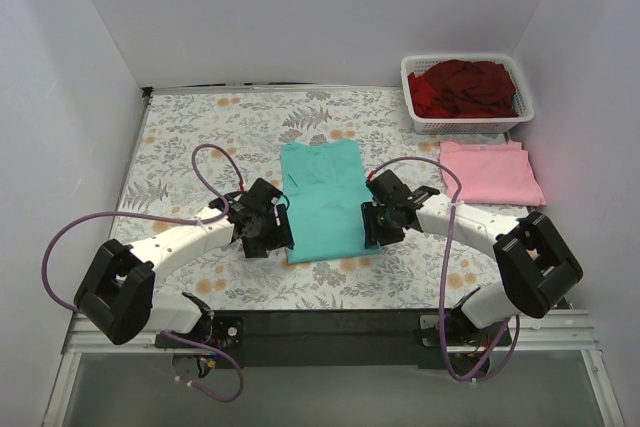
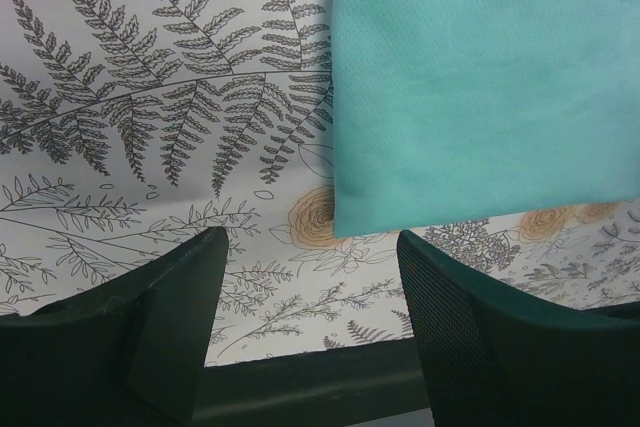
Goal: Fold and stack the t-shirts
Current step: Fold the tshirt
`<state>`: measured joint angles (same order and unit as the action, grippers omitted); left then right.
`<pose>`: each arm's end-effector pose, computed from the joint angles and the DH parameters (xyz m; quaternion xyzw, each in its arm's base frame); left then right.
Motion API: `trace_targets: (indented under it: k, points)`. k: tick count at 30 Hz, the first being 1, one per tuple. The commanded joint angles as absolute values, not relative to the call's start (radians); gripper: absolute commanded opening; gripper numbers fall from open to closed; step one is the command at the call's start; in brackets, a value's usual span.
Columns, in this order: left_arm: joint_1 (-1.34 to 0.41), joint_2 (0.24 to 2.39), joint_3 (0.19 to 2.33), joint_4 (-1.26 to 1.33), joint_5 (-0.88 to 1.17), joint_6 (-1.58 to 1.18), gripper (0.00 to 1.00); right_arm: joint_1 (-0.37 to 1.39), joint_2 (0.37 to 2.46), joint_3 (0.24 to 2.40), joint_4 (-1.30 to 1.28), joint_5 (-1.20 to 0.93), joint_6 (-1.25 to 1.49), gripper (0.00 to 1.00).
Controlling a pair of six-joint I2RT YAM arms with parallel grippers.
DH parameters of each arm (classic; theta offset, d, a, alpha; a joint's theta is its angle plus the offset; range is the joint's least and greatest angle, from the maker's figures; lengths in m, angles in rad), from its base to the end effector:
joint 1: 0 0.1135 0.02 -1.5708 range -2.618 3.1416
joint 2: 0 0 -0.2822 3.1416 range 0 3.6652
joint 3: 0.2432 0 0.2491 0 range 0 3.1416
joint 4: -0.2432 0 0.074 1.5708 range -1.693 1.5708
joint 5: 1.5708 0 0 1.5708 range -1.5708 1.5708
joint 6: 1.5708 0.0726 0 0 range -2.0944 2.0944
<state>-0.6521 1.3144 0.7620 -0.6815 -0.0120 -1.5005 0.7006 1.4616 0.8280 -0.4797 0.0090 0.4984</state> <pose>0.1867 -0.1414 0.1723 -0.4067 0.8980 -0.1448 0.0848 0.2178 0.1828 0.1677 -0.0973 0.9691 0.1243 0.1897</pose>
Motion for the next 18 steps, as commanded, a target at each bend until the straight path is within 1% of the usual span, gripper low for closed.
trace_targets:
  k: [1,5,13,18]
  points:
    - [-0.660,1.328,0.795,-0.690,-0.015,-1.511,0.67,0.706,1.479,0.808,-0.462,0.018,0.512,0.49]
    - [-0.667,1.339,0.799,-0.690,-0.009,-1.512,0.67,0.710,1.483,0.784,-0.463,0.020,0.514,0.47]
    - [-0.680,1.368,0.811,-0.690,-0.002,-1.522,0.67,0.735,1.528,0.785,-0.531,0.064,0.525,0.45]
    - [-0.684,1.387,0.813,-0.696,-0.002,-1.528,0.67,0.765,1.571,0.822,-0.551,0.090,0.525,0.42]
